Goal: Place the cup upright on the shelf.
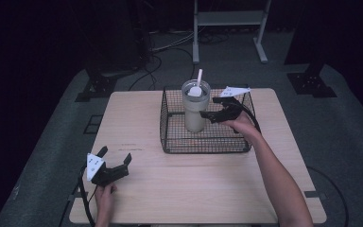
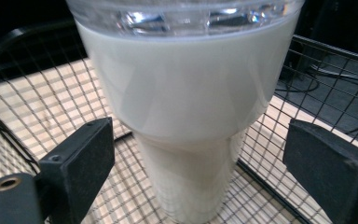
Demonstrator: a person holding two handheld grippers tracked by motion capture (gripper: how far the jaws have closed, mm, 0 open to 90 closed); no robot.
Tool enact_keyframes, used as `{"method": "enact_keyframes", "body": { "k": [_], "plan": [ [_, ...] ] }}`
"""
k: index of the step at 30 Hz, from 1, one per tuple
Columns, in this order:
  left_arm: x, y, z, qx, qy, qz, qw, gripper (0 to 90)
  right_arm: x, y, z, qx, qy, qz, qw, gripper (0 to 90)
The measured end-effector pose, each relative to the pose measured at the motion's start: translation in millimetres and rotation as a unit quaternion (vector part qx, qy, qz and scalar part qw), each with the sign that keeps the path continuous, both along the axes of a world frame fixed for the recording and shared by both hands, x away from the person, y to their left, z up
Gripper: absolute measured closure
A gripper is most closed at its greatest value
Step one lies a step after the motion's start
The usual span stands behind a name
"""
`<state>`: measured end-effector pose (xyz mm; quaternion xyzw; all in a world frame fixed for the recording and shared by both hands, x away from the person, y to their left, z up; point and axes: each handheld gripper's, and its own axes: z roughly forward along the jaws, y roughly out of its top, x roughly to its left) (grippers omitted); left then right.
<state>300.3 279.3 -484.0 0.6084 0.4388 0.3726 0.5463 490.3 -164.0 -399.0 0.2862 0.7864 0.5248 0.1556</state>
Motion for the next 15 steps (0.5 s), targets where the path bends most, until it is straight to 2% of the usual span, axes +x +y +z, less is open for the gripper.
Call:
{"method": "enact_keyframes", "body": {
  "k": [15],
  "plan": [
    [-0.2,-1.0,0.0,0.004,0.0,0.001,1.0,0.0,-22.0,-17.0,16.1,0.016,-0.007,-0.006,0.9998,8.2]
  ]
}}
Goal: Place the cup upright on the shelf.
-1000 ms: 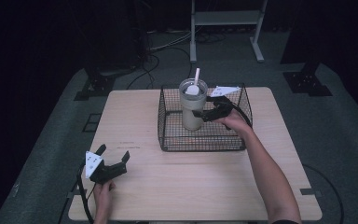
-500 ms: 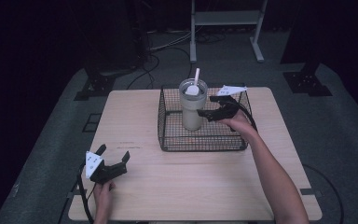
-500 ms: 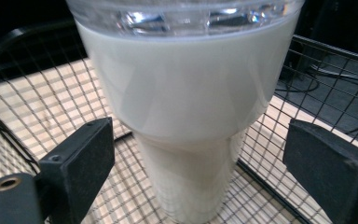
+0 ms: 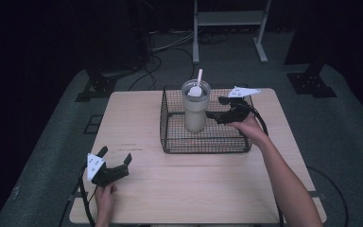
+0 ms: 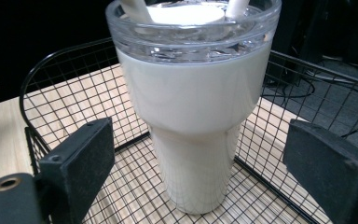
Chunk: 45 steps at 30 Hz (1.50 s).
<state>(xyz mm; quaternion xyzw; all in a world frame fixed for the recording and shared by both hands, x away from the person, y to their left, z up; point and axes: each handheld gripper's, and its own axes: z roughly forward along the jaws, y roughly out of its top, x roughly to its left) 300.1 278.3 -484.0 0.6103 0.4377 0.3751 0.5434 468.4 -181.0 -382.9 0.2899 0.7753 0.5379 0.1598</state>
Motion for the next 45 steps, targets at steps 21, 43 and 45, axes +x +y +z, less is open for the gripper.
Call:
{"method": "enact_keyframes", "body": {
  "k": [21,43,45],
  "plan": [
    [0.2,0.3,0.0,0.001,-0.001,0.001,1.0,0.0,-22.7,-12.3,24.4,0.006,-0.006,0.003,1.0,8.2],
    [0.3,-0.6,0.0,0.006,-0.001,0.001,1.0,0.0,-50.4,-31.0,25.3,0.002,0.0,0.023,0.9997,8.3],
    [0.4,-0.6,0.0,0.006,0.0,0.001,1.0,0.0,-53.7,-32.5,23.9,0.004,-0.002,0.025,0.9997,8.3]
  ]
}}
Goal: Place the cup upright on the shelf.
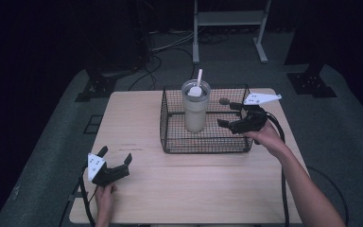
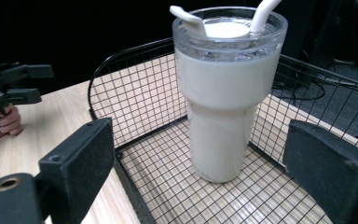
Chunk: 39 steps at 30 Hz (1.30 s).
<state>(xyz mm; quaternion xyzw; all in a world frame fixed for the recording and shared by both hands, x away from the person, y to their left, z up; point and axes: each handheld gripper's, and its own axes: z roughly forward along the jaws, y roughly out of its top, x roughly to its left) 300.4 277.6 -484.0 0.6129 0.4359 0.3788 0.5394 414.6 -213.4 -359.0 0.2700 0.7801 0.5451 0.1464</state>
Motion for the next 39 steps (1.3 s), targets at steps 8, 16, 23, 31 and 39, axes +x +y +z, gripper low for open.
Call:
{"method": "enact_keyframes", "body": {
  "k": [8,16,23,31,39],
  "plan": [
    [0.2,-1.0,-0.2,0.0,0.001,0.001,1.0,0.0,-13.8,-4.3,-2.4,-0.003,-0.001,0.009,1.0,8.2],
    [0.1,-1.2,-0.2,0.001,0.001,0.001,1.0,0.0,-26.4,-10.1,-5.6,-0.004,-0.007,0.009,0.9999,8.2],
    [-0.1,-1.3,-0.1,0.005,0.002,0.001,1.0,0.0,-35.5,-17.2,-8.4,-0.002,-0.009,0.007,0.9999,8.2],
    [-0.1,-1.4,-0.1,0.006,0.002,0.001,1.0,0.0,-49.3,-25.0,-16.2,0.002,-0.009,0.009,0.9999,8.2],
    [-0.1,-1.8,-0.1,0.007,0.003,0.001,1.0,0.0,-60.1,-30.2,-26.1,0.0,-0.007,0.011,0.9999,8.2]
  ]
}}
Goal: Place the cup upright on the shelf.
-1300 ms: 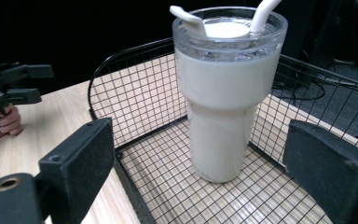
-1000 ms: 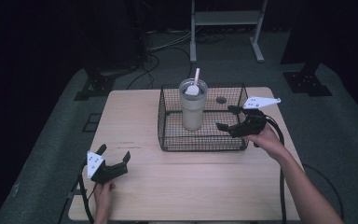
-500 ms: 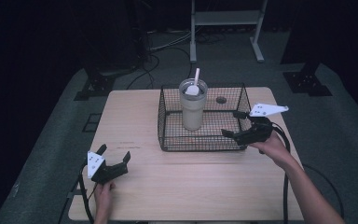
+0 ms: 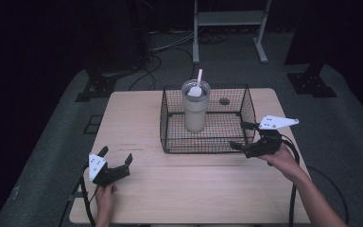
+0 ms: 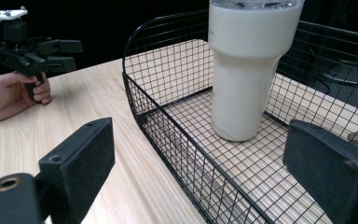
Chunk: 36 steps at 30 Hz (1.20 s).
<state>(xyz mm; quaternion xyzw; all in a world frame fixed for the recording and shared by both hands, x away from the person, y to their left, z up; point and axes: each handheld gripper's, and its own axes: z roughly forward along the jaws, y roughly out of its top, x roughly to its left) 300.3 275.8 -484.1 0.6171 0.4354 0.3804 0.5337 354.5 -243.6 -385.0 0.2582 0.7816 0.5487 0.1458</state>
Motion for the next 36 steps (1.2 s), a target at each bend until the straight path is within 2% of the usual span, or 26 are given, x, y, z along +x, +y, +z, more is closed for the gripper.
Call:
{"method": "enact_keyframes", "body": {
  "k": [4,8,15,21,25,28,30,36],
  "plan": [
    [-0.1,0.2,0.1,-0.001,0.0,-0.001,1.0,0.0,-3.0,-0.9,-2.4,-0.008,0.002,0.005,1.0,8.2],
    [-0.1,-0.1,0.0,-0.003,-0.001,-0.001,1.0,0.0,-7.1,-3.0,-5.2,-0.003,0.0,0.005,1.0,8.2],
    [0.0,-0.3,0.0,-0.002,-0.001,-0.001,1.0,0.0,-11.1,-9.1,-13.0,-0.001,0.009,0.001,1.0,8.2],
    [-0.2,-0.3,0.1,-0.002,0.0,-0.001,1.0,0.0,-14.7,-15.6,-19.3,0.005,0.011,-0.01,0.9999,8.2],
    [-0.3,-0.2,0.1,-0.002,0.0,-0.002,1.0,0.0,-15.7,-18.6,-21.9,0.005,0.026,-0.009,0.9996,8.2],
    [-0.3,-0.3,0.1,0.0,0.0,-0.002,1.0,0.0,-19.3,-19.4,-24.2,0.007,0.02,-0.009,0.9997,8.2],
    [-0.4,-0.4,0.1,0.0,0.0,-0.002,1.0,0.0,-20.9,-19.6,-26.6,0.008,0.028,-0.007,0.9996,8.2],
    [-0.4,-0.6,0.1,0.0,0.001,-0.002,1.0,0.0,-25.5,-21.7,-32.3,0.005,0.026,-0.01,0.9996,8.2]
  ]
}}
